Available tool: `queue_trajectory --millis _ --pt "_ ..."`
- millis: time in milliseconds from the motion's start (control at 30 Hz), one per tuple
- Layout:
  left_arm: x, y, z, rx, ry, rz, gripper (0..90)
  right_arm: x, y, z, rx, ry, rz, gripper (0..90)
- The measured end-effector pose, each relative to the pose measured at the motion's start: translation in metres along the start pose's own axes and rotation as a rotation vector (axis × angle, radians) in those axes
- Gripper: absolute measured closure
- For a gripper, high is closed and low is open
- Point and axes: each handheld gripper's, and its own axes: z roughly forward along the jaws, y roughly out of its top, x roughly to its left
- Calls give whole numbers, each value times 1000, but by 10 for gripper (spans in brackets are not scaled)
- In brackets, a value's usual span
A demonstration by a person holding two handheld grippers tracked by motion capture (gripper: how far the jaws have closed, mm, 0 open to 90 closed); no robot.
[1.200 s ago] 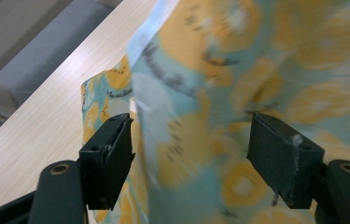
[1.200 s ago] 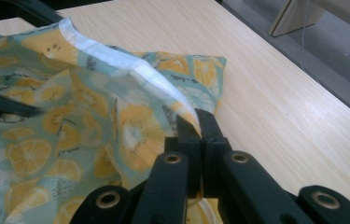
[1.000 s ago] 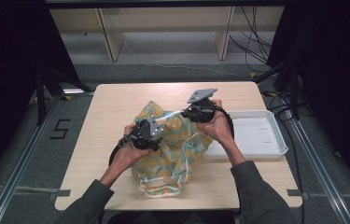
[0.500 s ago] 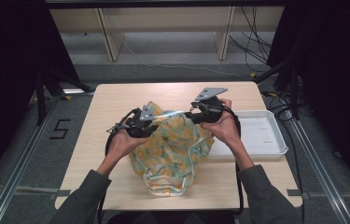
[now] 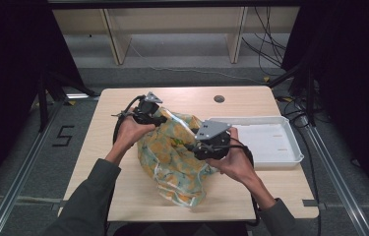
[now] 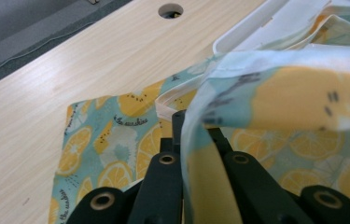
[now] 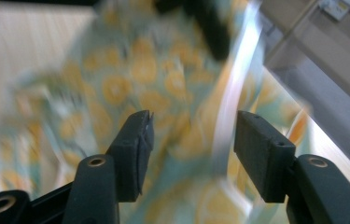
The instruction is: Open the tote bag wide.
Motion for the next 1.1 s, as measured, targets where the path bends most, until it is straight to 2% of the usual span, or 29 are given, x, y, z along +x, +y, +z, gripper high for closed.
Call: queue_trajectory --millis 67,100,133,167,233,267,300,367,433,467,500,533,600,667,733,800,867,933,967,1100 --pt "2 3 -2 -4 1 -7 881 3 -4 10 59 -29 -38 455" --pt "3 4 -3 -7 2 -13 881 2 -5 15 70 -38 -46 463" --pt "3 5 -3 -7 -2 -12 880 1 -9 21 106 -70 -42 480" --pt "3 5 -3 -7 1 -14 879 -2 -12 26 137 -101 -50 519" --pt "4 6 -3 -11 4 -12 876 -14 -17 33 178 -161 -49 531" --pt "4 6 -3 -6 6 -47 875 -21 -20 36 194 -205 -7 529" --pt "8 6 -2 -20 3 -25 874 -34 -25 40 187 -227 42 520" --pt "11 6 -1 -43 1 -36 872 -50 -31 45 149 -225 112 538" --pt "16 6 -2 -66 19 -43 869 -61 -36 48 135 -161 151 696" --pt "17 6 -1 -83 23 -53 869 -66 -37 49 131 -146 128 799" --pt "18 5 -1 -97 31 -56 868 -68 -38 49 125 -140 132 864" --pt "18 5 0 -98 33 -52 866 -71 -38 50 115 -145 129 891" --pt "20 5 1 -98 40 -36 864 -73 -36 51 123 -151 135 897" --pt "25 1 7 -114 34 -83 861 -78 -34 55 114 -184 141 898" --pt "30 -4 12 -88 37 -78 852 -84 -33 61 129 -205 154 898" --pt "33 -10 18 -94 37 -96 848 -90 -32 68 143 -227 150 897" --pt "35 -16 23 -96 31 -120 838 -93 -31 76 155 -229 152 897" --pt "39 -24 27 -82 30 -122 823 -95 -31 84 190 -234 170 896" --pt "40 -27 29 -80 32 -131 817 -98 -31 89 198 -242 155 896" --pt "43 -41 36 -48 30 -138 804 -101 -36 104 244 -226 179 875"
